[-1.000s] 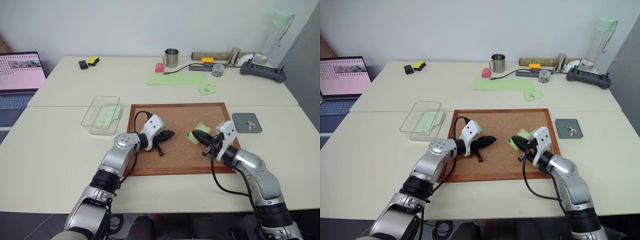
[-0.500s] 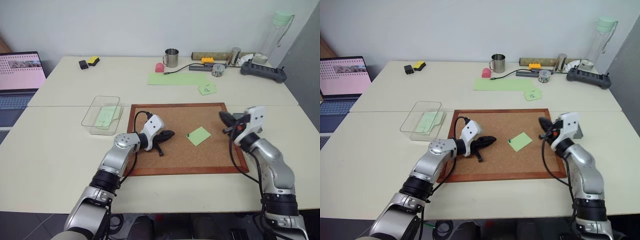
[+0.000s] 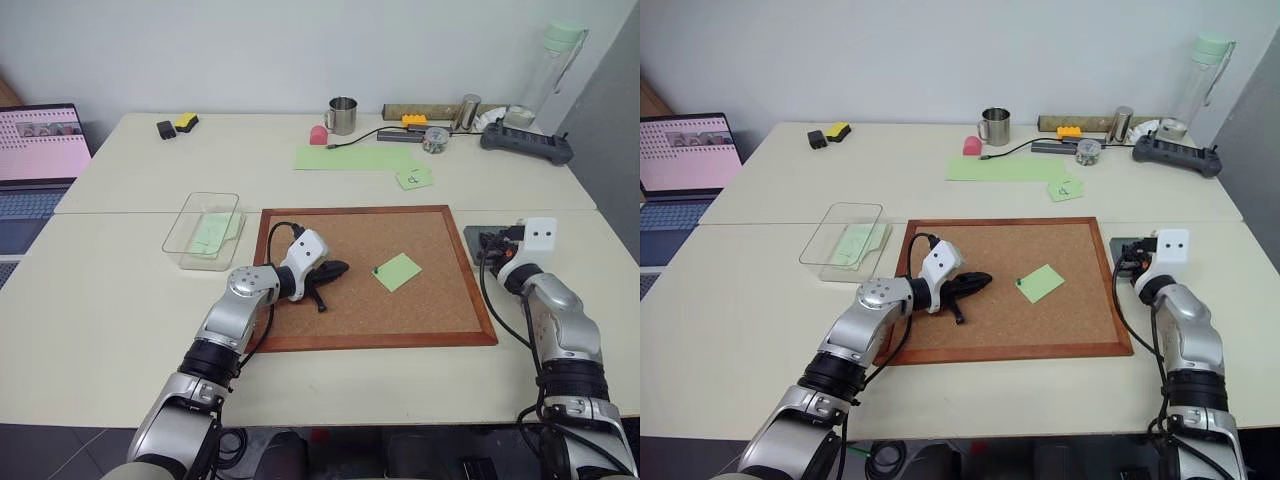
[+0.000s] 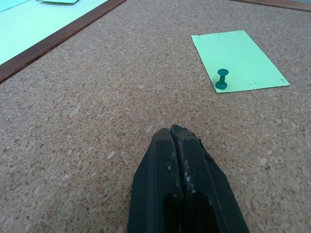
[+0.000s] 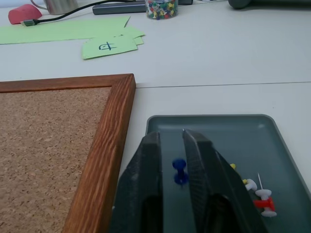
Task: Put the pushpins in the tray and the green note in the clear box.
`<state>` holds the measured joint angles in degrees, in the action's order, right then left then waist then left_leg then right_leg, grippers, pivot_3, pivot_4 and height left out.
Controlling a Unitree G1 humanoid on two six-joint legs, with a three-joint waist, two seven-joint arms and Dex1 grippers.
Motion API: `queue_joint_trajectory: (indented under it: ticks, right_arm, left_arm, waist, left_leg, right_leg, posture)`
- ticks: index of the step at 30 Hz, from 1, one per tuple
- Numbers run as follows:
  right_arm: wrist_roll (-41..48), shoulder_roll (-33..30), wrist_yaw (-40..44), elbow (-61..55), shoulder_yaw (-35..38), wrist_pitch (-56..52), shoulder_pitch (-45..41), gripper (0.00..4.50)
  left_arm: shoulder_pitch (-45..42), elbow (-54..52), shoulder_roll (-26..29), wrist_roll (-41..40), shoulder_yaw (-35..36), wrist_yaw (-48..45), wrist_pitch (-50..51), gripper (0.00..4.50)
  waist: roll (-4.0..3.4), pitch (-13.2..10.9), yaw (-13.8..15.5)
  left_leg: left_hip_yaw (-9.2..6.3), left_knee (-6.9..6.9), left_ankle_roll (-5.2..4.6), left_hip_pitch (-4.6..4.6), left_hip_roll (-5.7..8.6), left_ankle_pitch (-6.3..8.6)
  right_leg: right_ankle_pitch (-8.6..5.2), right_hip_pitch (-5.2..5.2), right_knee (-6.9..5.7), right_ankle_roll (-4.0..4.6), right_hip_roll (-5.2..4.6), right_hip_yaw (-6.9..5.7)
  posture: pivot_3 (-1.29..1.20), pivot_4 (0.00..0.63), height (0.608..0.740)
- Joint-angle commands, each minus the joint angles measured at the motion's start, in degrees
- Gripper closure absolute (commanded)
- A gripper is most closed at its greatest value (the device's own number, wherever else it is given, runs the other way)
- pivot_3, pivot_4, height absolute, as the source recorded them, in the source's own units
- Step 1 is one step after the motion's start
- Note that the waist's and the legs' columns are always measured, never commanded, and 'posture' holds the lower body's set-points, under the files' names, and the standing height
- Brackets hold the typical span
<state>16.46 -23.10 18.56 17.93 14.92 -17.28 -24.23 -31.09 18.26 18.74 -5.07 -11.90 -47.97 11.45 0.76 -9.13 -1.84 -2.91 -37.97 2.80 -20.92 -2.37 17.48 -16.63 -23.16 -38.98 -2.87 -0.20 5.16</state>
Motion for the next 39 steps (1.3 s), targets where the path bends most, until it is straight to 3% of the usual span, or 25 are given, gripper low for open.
queue_joint_trajectory:
  ticks: [1,8,14,20,34,37,39]
  right_arm:
    - [0.0,-1.0,0.0,-0.3,1.5,2.1,-1.0,2.78]
    - [-0.1,-0.9,0.4,-3.3,1.0,4.8,-0.2,1.35]
    - [4.0,0.7,10.5,-17.7,-7.5,0.9,5.8,1.35]
    - [4.3,3.8,13.7,-26.8,-16.6,-3.0,10.2,1.35]
    - [-4.1,9.9,9.8,-19.0,-24.7,-3.4,5.7,1.35]
    - [-4.7,10.4,9.9,-18.3,-24.8,-3.1,5.3,1.76]
    - [-5.1,10.5,9.9,-17.8,-24.9,-2.8,5.1,2.29]
  left_arm:
    - [0.9,-1.4,0.6,0.4,0.1,0.3,0.8,4.50]
    - [1.1,-1.8,0.8,0.4,0.2,0.2,1.1,4.50]
    - [1.1,-1.7,0.8,0.4,0.0,0.0,1.0,4.50]
    - [1.2,-1.8,0.5,0.4,-0.1,-0.1,1.0,4.50]
    - [2.0,-3.2,0.8,0.4,0.0,0.0,1.4,4.50]
    - [2.2,-3.4,0.9,0.4,0.1,0.2,1.5,4.50]
    - [2.3,-3.6,1.0,0.4,0.2,0.3,1.6,4.50]
  waist:
    - [0.00,0.0,0.0]
    - [0.00,0.0,0.0]
    - [-0.01,0.0,0.0]
    - [-0.01,0.0,0.0]
    - [-0.01,0.0,0.0]
    - [0.00,0.0,0.0]
    - [-0.01,0.0,0.0]
  left_leg:
    - [0.01,0.00,0.00,0.00,0.00,0.00]
    - [0.01,0.00,0.00,0.00,0.00,0.00]
    - [0.00,0.01,0.00,-0.01,-0.01,0.00]
    - [-0.03,-0.02,0.00,-0.01,-0.05,0.00]
    - [-0.07,-0.01,0.01,-0.01,-0.05,-0.01]
    - [-0.06,-0.01,0.01,-0.02,-0.05,0.00]
    - [-0.07,-0.01,0.01,-0.01,-0.05,0.00]
  right_leg:
    - [0.00,0.00,0.00,0.00,0.00,0.01]
    - [0.00,0.00,0.00,0.00,0.00,0.01]
    - [0.00,-0.01,0.00,0.00,0.01,0.00]
    - [0.00,0.00,-0.01,0.00,0.05,-0.04]
    - [0.00,-0.02,0.00,0.00,0.05,-0.07]
    - [0.00,-0.02,0.02,0.00,0.04,-0.07]
    - [0.00,-0.02,0.01,0.00,0.05,-0.08]
  posture:
    - [0.00,0.150,0.740]
    - [0.00,0.150,0.740]
    - [0.00,0.150,0.740]
    - [0.00,0.150,0.740]
    - [0.00,0.150,0.740]
    - [0.00,0.150,0.740]
    - [0.00,0.150,0.740]
